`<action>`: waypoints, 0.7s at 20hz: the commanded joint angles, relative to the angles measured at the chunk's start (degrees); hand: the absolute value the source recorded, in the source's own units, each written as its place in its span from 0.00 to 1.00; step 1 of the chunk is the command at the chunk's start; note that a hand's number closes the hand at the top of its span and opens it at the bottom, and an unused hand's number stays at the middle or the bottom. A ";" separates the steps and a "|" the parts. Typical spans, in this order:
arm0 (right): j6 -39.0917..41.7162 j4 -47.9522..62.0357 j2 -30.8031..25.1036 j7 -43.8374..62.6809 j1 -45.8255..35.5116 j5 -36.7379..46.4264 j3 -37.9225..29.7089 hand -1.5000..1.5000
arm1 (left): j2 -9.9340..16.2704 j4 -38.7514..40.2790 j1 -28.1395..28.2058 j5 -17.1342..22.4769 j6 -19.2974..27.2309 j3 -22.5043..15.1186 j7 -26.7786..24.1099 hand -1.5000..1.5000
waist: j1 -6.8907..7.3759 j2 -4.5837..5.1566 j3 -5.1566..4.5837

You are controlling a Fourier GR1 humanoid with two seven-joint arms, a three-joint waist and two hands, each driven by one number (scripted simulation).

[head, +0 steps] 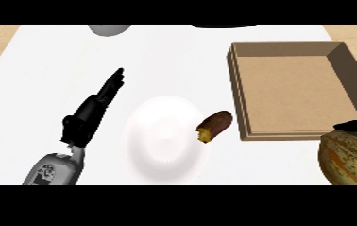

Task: Pick the squash from the plate and place it in the cardboard box

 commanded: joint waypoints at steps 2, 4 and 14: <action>2.73 -8.33 -1.41 3.83 -0.77 -17.06 -6.68 1.00 | -0.09 0.34 0.24 0.21 -1.15 -0.30 -0.58 0.50 | 0.46 0.03 -0.03; 3.46 -6.06 -0.67 2.34 -2.65 -20.72 -7.71 1.00 | -0.13 1.77 -0.16 -0.31 -1.21 -0.06 -1.86 0.50 | 1.18 0.29 -0.01; 17.72 16.78 2.43 -8.27 -15.93 -41.48 -21.61 1.00 | -2.18 0.52 -1.96 -1.78 -2.06 -0.49 0.57 0.50 | 3.28 0.56 0.06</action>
